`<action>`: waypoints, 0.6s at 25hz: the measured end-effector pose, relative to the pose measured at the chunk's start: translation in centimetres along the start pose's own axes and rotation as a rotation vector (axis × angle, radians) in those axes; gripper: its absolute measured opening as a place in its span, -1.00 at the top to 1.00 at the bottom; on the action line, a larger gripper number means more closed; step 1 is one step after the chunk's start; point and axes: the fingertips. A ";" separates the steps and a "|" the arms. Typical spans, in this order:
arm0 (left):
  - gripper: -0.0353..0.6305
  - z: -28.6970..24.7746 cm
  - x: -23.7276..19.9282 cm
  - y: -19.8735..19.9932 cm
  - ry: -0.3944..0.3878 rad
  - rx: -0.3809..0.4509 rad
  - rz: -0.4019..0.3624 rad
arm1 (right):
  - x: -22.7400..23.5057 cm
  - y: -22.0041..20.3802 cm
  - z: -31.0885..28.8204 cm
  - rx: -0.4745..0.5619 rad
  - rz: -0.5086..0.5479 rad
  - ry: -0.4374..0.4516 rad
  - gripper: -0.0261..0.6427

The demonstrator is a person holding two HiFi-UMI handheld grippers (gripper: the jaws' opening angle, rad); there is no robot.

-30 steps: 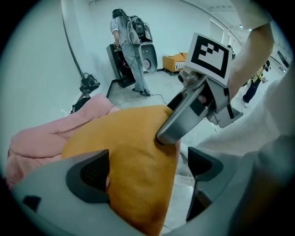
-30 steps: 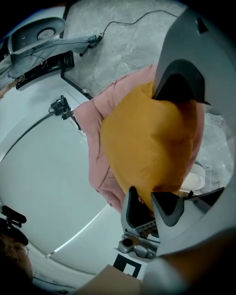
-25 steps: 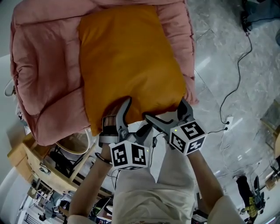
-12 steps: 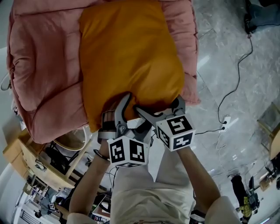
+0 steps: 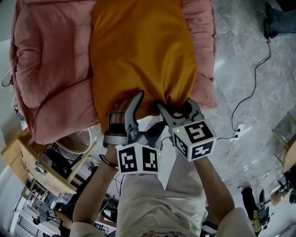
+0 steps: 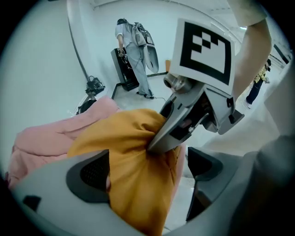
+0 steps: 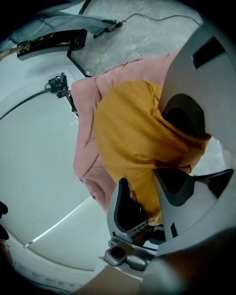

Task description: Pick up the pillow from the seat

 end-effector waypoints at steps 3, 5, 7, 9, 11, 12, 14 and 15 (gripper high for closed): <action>-0.71 1.5 -1.4 -1.1 0.041 -0.019 0.031 | 0.3 0.3 0.3 0.015 0.007 0.000 0.34; -0.71 2.4 -2.0 -2.8 0.060 -0.051 0.040 | 0.2 0.4 0.3 0.019 0.009 -0.005 0.36; -0.71 2.6 -2.1 -4.4 0.074 -0.090 0.025 | 0.2 0.4 0.5 0.022 0.003 -0.004 0.35; -0.71 2.4 -1.8 -5.6 0.095 -0.138 -0.041 | 0.2 0.4 0.8 0.024 -0.003 -0.001 0.35; -0.71 1.5 -1.8 -6.6 0.122 -0.172 -0.090 | 0.2 0.5 0.9 0.023 -0.003 -0.002 0.35; -0.71 1.1 -2.0 -6.8 0.136 -0.174 -0.089 | 0.2 0.5 1.0 0.022 -0.002 -0.003 0.35; -0.65 0.5 -2.6 -6.9 0.162 -0.167 -0.074 | 0.3 0.5 1.0 0.022 -0.005 -0.006 0.35; -0.58 0.4 -2.7 -6.9 0.167 -0.163 -0.074 | 0.3 0.5 1.1 0.024 -0.007 -0.006 0.35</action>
Point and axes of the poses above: the fingertips, and each gripper's own axes: z backward along the fingers, x to its right, y out of its top, and after that the axes turned 2 degrees about -y, right-handed
